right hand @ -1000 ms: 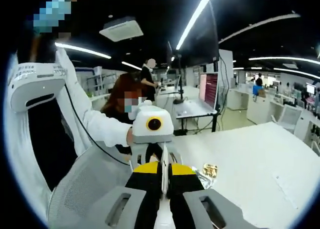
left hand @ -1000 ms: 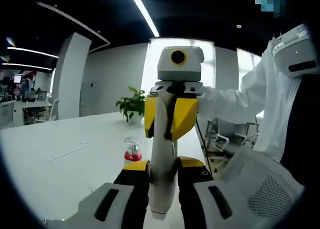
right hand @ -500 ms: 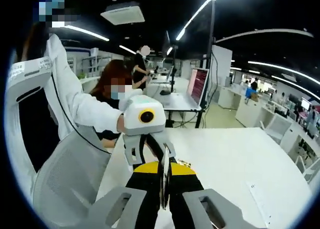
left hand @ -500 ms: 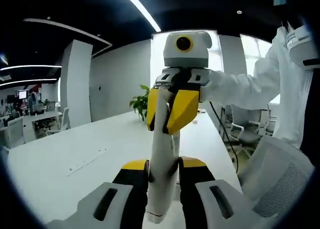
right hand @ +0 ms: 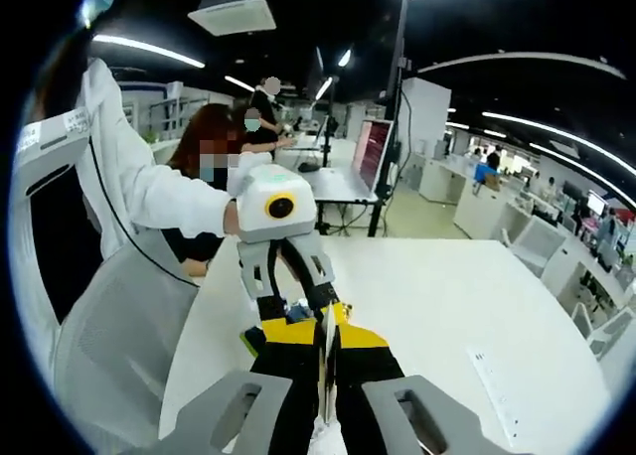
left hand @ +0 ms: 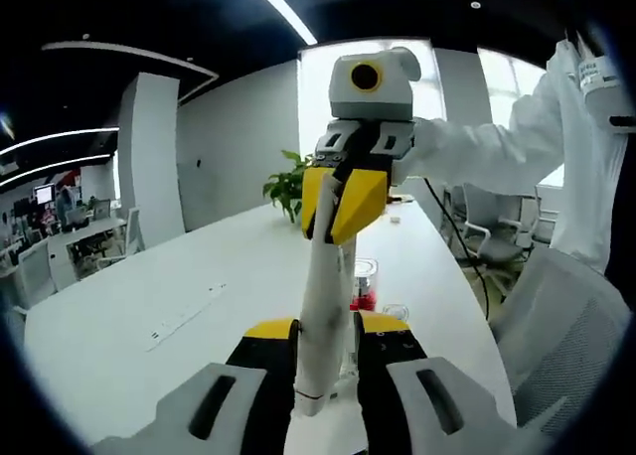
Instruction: Arrange the skincare products in the storage area until every visible bottle or jar stands upright without overlapping.
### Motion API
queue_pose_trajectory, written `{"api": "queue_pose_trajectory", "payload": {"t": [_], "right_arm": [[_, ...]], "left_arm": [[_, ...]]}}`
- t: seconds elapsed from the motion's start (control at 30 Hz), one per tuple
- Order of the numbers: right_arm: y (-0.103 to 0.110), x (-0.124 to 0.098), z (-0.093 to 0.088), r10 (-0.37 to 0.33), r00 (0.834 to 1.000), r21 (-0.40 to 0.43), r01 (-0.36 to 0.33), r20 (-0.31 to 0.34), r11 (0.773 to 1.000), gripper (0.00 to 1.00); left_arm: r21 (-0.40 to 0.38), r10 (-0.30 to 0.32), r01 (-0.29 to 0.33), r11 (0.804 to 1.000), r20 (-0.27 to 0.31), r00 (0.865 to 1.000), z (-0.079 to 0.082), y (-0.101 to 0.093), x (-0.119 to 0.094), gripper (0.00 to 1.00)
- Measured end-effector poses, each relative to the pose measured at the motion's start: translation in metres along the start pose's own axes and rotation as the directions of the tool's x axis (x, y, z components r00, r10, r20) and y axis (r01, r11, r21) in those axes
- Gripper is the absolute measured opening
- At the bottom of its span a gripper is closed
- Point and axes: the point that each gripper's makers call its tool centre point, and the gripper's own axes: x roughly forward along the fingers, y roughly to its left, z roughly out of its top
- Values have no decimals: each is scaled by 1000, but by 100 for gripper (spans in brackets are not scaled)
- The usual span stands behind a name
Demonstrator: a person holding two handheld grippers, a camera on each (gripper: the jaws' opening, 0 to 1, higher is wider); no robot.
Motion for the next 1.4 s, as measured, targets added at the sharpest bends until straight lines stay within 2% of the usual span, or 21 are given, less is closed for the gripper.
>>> {"api": "queue_pose_trajectory", "payload": {"t": [0.07, 0.13, 0.27, 0.47, 0.67, 1.0, 1.4], "right_arm": [[-5, -1, -4, -2, 999, -21, 1, -34, 1000, 0], [-8, -2, -7, -1, 998, -37, -2, -61, 999, 0], [-15, -3, -11, -2, 997, -48, -2, -81, 999, 0], [-18, 2, -21, 7, 993, -55, -13, -117, 998, 0], [-18, 9, -29, 22, 986, -68, -34, -164, 997, 0], [-19, 17, -51, 45, 971, -51, -58, -234, 997, 0], [-13, 23, -66, 68, 964, -15, -75, -256, 997, 0]], "left_arm": [[39, 4, -2, 999, -41, 999, -5, 7, 4, 20], [56, 8, -5, 998, -55, 998, -4, 8, 9, 18], [79, -2, 9, 997, -93, 996, -8, 15, 21, 17], [91, -27, 39, 995, -131, 991, -15, 11, 38, 20], [75, -21, 32, 997, -142, 990, -22, 5, 56, 21], [44, 1, 7, 999, -167, 986, -41, 9, 79, 20], [-7, -25, 24, 1000, -202, 979, -59, 2, 78, 19]]}}
